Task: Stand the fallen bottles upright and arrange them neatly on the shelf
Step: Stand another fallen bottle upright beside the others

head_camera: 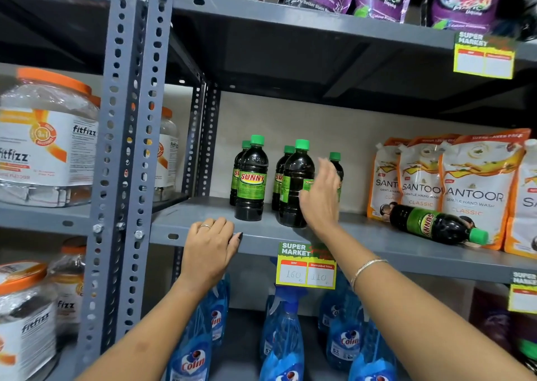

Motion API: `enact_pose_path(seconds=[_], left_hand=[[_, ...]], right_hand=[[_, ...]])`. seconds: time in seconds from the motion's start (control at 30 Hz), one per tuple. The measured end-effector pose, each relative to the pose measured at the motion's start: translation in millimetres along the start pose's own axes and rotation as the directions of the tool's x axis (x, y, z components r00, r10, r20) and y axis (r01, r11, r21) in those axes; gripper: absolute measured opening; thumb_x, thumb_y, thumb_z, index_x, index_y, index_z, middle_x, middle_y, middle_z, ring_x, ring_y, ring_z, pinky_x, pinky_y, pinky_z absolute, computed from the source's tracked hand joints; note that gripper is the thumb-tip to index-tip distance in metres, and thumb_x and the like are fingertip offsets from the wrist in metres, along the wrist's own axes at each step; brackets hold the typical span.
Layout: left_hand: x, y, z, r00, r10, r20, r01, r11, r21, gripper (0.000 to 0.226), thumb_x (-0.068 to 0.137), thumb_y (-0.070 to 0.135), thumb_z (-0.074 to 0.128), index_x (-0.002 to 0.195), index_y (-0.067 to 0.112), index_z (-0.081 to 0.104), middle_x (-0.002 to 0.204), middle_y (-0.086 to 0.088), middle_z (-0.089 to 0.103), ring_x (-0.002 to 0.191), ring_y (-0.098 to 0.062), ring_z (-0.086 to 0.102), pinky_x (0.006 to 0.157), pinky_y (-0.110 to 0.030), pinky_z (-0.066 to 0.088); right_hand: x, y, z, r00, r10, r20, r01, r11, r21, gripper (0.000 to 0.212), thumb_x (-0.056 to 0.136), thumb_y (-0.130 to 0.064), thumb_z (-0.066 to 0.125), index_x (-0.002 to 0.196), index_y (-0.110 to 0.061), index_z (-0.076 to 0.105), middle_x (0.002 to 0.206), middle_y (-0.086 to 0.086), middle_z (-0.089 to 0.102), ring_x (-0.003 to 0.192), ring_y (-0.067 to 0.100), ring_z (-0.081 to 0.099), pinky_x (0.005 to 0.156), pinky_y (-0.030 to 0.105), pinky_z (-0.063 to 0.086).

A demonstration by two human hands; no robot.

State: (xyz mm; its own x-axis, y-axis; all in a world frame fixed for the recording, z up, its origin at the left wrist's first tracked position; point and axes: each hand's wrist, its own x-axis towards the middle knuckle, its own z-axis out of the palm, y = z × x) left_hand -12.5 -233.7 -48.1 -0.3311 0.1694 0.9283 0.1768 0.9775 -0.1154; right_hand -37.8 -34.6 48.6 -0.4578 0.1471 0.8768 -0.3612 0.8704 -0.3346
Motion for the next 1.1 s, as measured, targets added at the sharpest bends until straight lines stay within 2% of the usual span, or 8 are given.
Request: enact_pose_path(seconds=[0.03,0.07,0.13,0.27,0.47,0.63,0.8,1.1], left_hand=[[-0.1,-0.3,-0.1,1.000,-0.001,-0.001,0.001,1.000,-0.004,0.036,0.089,0.031,0.034,0.070,0.012,0.057,0.066,-0.004,0.056,0.061,-0.025,0.053,0.064,-0.034,0.027],[-0.2,-0.1,-0.3,1.000,-0.002,-0.001,0.002,1.000,-0.005,0.035,0.089,0.030,0.034,0.070,0.012,0.057,0.067,-0.004,0.056,0.061,-0.025,0.053,0.064,-0.034,0.027],[-0.4,0.3,-0.3,1.000,-0.002,0.002,0.002,1.000,-0.003,0.036,0.089,0.030,0.034,0.070,0.011,0.058,0.067,-0.004,0.056,0.061,-0.025,0.053,0.065,-0.034,0.027],[-0.4,0.4,-0.2,1.000,-0.005,0.014,0.005,1.000,0.006,0.036,0.089,0.031,0.034,0.071,0.011,0.059,0.067,-0.004,0.057,0.061,-0.026,0.054,0.065,-0.033,0.028],[-0.9,0.8,-1.1,0.999,-0.009,0.034,0.008,1.000,0.007,0.036,0.090,0.031,0.033,0.073,0.012,0.059,0.069,-0.003,0.058,0.063,-0.025,0.055,0.066,-0.033,0.028],[-0.8,0.8,-0.6,0.999,-0.024,0.045,0.024,1.000,-0.001,0.037,0.090,0.032,0.033,0.073,0.012,0.060,0.070,-0.004,0.058,0.063,-0.025,0.055,0.067,-0.033,0.029],[-1.1,1.2,-0.6,0.999,-0.026,0.045,0.027,1.000,-0.009,0.037,0.090,0.032,0.033,0.074,0.012,0.060,0.070,-0.004,0.059,0.064,-0.025,0.056,0.066,-0.034,0.029],[-1.0,1.1,-1.1,0.999,-0.018,0.042,0.018,1.000,-0.006,0.036,0.090,0.031,0.033,0.074,0.011,0.060,0.070,-0.004,0.058,0.064,-0.026,0.055,0.067,-0.033,0.029]], right_hand=[[1.2,-1.2,4.1,0.963,0.234,0.136,-0.257,0.948,0.187,0.074,0.083,-0.007,0.059,0.147,-0.005,0.021,0.153,0.013,0.025,0.143,0.029,0.023,0.116,0.037,0.023],[2.8,-0.3,8.7,0.890,0.357,0.282,-0.435,0.850,0.297,0.081,0.082,-0.014,0.065,0.147,-0.005,0.017,0.152,0.015,0.026,0.142,0.031,0.024,0.116,0.041,0.026],[3.2,1.8,15.1,0.771,0.420,0.479,-0.605,0.716,0.347,0.076,0.078,-0.017,0.070,0.139,-0.003,0.025,0.140,0.018,0.041,0.131,0.034,0.041,0.107,0.043,0.038],[0.1,5.5,24.5,0.763,0.456,0.457,-0.606,0.752,0.260,0.059,0.077,-0.009,0.074,0.125,0.000,0.041,0.125,0.017,0.056,0.115,0.032,0.055,0.091,0.037,0.045],[2.4,-1.9,28.7,0.770,0.554,0.318,-0.604,0.792,0.084,0.073,0.075,-0.023,0.079,0.130,-0.003,0.036,0.140,0.016,0.043,0.132,0.033,0.039,0.103,0.050,0.040],[3.5,-0.7,32.0,0.759,0.543,0.359,-0.607,0.790,0.087,0.082,0.077,-0.026,0.077,0.137,-0.002,0.027,0.145,0.017,0.034,0.136,0.033,0.032,0.108,0.049,0.035],[3.4,4.0,33.8,0.736,0.543,0.405,-0.641,0.751,0.157,0.064,0.081,-0.019,0.070,0.130,0.002,0.034,0.132,0.020,0.050,0.120,0.035,0.052,0.095,0.041,0.046],[4.9,2.0,34.2,0.743,0.560,0.366,-0.623,0.778,0.075,0.078,0.079,-0.027,0.075,0.137,-0.001,0.032,0.146,0.016,0.034,0.136,0.032,0.032,0.106,0.045,0.036]])
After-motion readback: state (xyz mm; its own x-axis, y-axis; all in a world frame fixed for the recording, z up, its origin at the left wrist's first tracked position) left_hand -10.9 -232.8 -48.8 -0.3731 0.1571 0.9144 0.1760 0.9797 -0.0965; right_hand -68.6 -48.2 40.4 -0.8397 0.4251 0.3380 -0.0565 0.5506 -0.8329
